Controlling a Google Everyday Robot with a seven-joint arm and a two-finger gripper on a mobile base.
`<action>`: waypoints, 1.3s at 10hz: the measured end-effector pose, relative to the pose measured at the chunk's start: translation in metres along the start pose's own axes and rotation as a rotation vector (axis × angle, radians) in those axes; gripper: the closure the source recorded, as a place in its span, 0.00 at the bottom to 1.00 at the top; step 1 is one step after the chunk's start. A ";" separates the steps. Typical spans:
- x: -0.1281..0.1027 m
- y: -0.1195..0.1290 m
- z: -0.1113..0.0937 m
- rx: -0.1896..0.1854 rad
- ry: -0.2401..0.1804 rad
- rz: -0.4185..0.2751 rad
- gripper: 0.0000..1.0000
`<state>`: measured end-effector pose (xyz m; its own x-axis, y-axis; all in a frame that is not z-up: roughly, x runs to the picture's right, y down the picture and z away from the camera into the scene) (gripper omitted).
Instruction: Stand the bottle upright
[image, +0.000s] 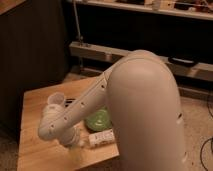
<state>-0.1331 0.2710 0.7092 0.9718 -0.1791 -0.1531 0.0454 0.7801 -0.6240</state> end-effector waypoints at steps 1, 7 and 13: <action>0.000 -0.001 0.003 0.003 -0.006 0.002 0.20; -0.002 -0.006 0.018 0.008 -0.046 0.036 0.20; -0.009 -0.013 0.027 0.010 -0.043 0.063 0.20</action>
<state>-0.1365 0.2792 0.7394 0.9819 -0.1033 -0.1587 -0.0144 0.7949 -0.6065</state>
